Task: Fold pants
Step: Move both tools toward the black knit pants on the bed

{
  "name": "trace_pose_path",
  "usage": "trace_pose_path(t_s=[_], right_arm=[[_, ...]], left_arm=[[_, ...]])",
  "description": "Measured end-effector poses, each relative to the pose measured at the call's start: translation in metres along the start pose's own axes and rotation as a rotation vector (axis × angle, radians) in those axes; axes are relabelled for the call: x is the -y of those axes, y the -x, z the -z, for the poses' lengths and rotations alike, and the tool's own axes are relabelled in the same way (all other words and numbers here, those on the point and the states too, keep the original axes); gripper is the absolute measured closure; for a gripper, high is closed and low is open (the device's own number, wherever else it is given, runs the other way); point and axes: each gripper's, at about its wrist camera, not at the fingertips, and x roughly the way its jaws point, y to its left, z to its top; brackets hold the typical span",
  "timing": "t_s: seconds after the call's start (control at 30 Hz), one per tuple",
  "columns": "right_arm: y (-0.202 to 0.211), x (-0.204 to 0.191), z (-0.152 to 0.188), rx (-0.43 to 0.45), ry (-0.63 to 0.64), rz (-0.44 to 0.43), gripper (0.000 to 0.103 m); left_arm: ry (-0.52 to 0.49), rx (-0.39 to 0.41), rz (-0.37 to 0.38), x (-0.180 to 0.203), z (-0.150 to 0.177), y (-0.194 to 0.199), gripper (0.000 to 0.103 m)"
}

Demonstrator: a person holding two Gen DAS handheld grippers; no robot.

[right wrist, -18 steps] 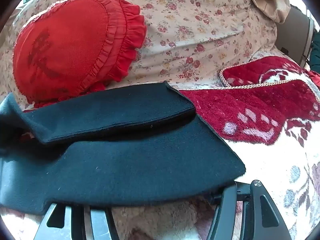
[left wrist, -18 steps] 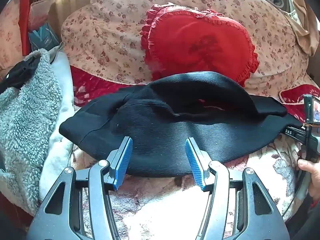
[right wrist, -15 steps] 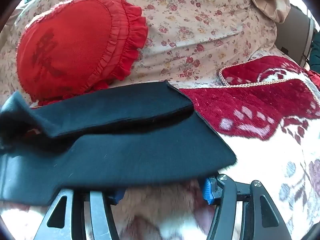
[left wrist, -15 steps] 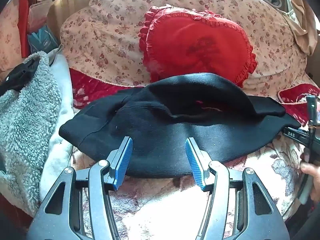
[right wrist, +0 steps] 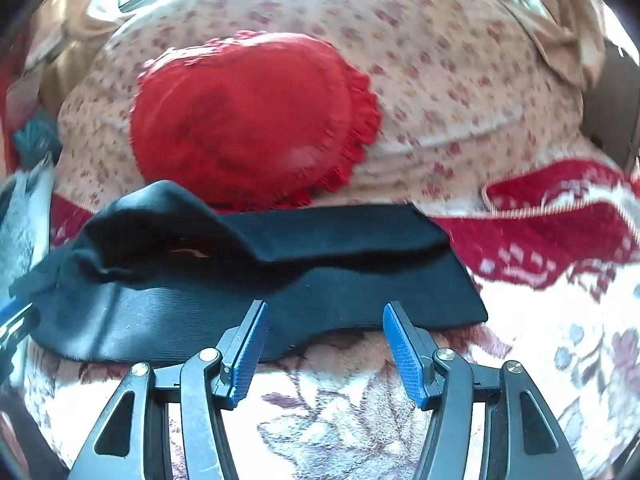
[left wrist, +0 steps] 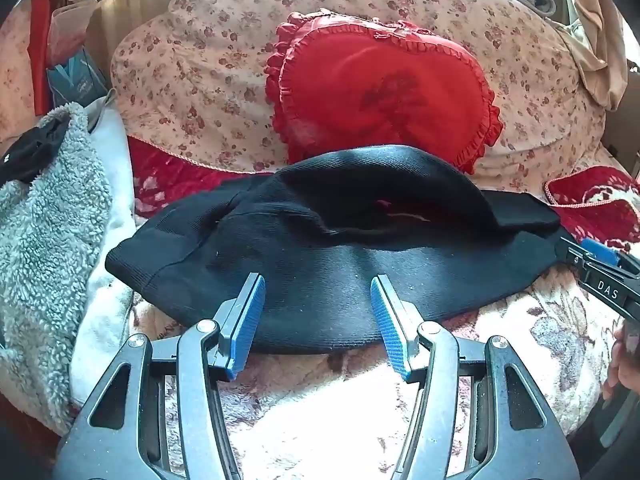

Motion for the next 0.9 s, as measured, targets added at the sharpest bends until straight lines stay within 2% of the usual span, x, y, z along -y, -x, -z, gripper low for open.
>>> trace_pose_path(t_s=[0.07, 0.27, 0.57, 0.9], right_arm=[[0.005, -0.011, 0.001, 0.014, 0.024, 0.003, 0.045], [0.005, -0.013, 0.003, -0.005, 0.049, -0.031, 0.045], [0.003, -0.016, 0.003, -0.010, 0.067, -0.033, 0.045], [-0.006, -0.009, 0.006, -0.044, 0.063, -0.040, 0.045]], left_arm=[[-0.002, -0.001, 0.000, 0.001, 0.000, 0.000, 0.048], [0.009, 0.000, 0.000, 0.000, 0.001, 0.000, 0.048], [0.049, -0.029, 0.007, -0.011, 0.003, -0.005, 0.048], [0.146, -0.067, 0.003, -0.042, 0.003, -0.010, 0.048]])
